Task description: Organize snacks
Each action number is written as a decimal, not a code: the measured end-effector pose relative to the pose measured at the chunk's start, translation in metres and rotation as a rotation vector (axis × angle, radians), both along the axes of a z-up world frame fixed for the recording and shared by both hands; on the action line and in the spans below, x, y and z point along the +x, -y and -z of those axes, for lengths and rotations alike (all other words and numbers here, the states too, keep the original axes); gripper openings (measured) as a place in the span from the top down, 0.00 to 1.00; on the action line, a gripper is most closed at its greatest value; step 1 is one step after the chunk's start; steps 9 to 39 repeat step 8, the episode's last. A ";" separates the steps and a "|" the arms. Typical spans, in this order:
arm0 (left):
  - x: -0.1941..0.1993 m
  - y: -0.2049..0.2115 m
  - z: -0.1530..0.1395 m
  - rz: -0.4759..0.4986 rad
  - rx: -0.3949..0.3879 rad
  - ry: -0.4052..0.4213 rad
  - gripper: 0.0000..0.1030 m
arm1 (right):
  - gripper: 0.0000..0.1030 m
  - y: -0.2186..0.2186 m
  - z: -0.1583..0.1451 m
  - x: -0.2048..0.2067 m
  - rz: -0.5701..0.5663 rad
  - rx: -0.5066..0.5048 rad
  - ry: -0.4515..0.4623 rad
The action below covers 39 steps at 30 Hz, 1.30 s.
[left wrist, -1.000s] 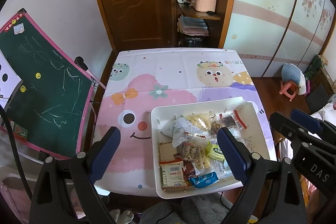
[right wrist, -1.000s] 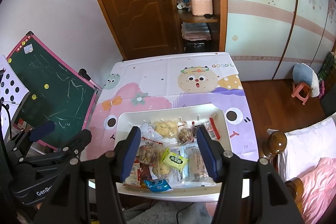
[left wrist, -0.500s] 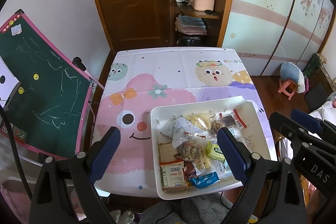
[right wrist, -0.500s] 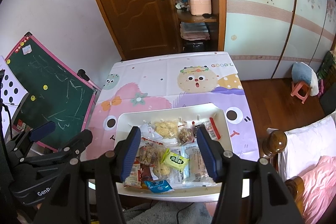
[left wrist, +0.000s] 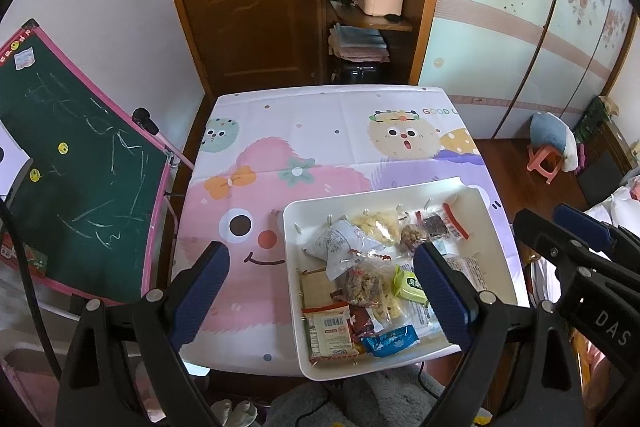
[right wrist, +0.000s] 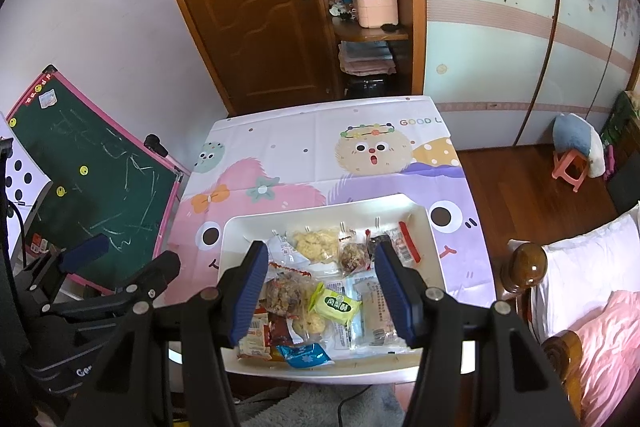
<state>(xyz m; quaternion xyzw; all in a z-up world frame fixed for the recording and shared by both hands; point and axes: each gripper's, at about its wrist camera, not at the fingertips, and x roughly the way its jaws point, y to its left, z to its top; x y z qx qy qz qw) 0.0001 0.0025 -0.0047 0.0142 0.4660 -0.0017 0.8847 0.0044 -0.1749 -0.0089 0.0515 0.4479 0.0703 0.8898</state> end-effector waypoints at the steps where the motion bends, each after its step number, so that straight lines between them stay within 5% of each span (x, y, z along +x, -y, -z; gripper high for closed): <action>1: 0.000 0.000 0.000 0.000 -0.001 -0.001 0.10 | 0.46 0.000 0.000 0.000 0.000 0.000 -0.001; 39: -0.001 0.002 0.005 0.017 0.002 -0.015 0.10 | 0.46 0.001 0.002 -0.001 0.002 0.001 -0.003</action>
